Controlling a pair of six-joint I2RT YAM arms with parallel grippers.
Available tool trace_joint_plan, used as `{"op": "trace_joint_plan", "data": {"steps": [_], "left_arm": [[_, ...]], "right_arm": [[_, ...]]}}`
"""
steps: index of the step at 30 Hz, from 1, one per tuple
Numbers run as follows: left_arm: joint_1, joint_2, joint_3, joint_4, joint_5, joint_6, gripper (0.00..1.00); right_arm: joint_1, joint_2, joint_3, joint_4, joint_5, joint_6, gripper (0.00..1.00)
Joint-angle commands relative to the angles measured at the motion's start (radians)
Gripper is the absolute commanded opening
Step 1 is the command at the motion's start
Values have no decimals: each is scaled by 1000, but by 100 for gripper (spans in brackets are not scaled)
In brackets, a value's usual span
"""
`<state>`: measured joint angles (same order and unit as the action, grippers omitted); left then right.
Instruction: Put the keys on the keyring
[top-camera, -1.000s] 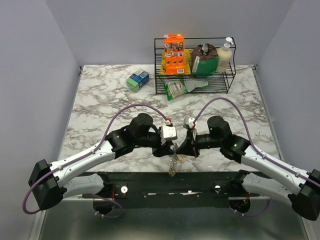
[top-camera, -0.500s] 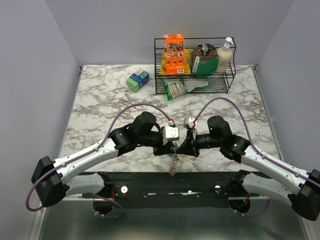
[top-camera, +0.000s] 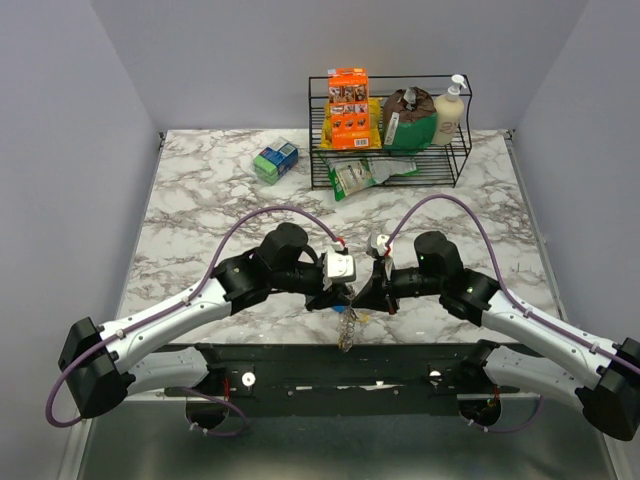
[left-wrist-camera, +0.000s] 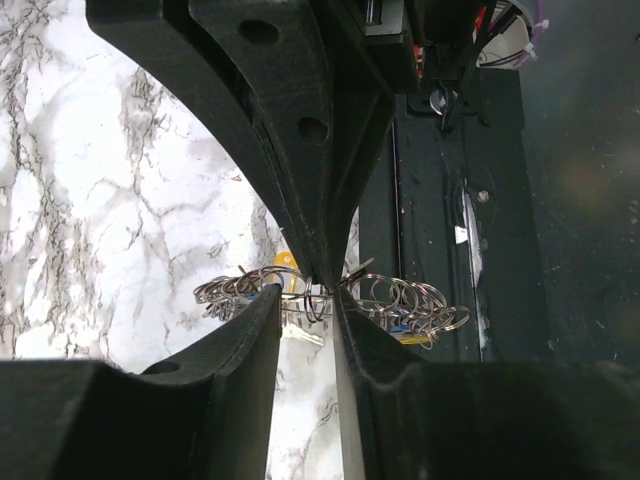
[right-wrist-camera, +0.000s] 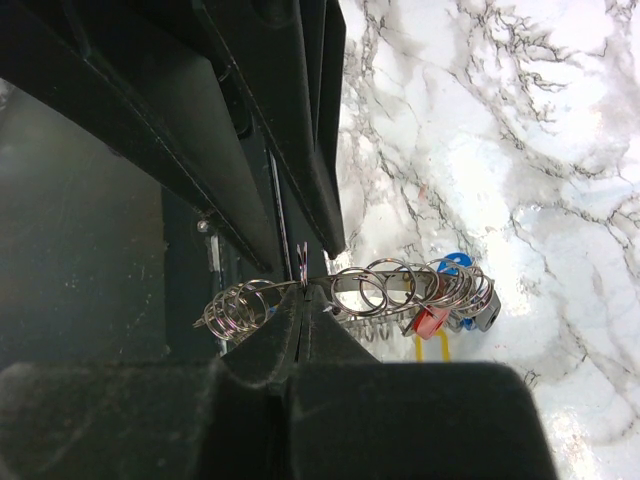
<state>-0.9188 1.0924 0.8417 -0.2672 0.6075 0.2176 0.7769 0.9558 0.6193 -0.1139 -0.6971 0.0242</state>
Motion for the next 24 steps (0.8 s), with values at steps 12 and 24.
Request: {"op": "trace_joint_plan", "data": {"steps": [12, 24], "left_arm": [[-5, 27, 25, -20, 49, 39, 31], [-5, 41, 30, -7, 66, 42, 0]], "right_arm": [[-4, -12, 10, 37, -2, -10, 1], [-2, -15, 8, 39, 1, -9, 1]]}}
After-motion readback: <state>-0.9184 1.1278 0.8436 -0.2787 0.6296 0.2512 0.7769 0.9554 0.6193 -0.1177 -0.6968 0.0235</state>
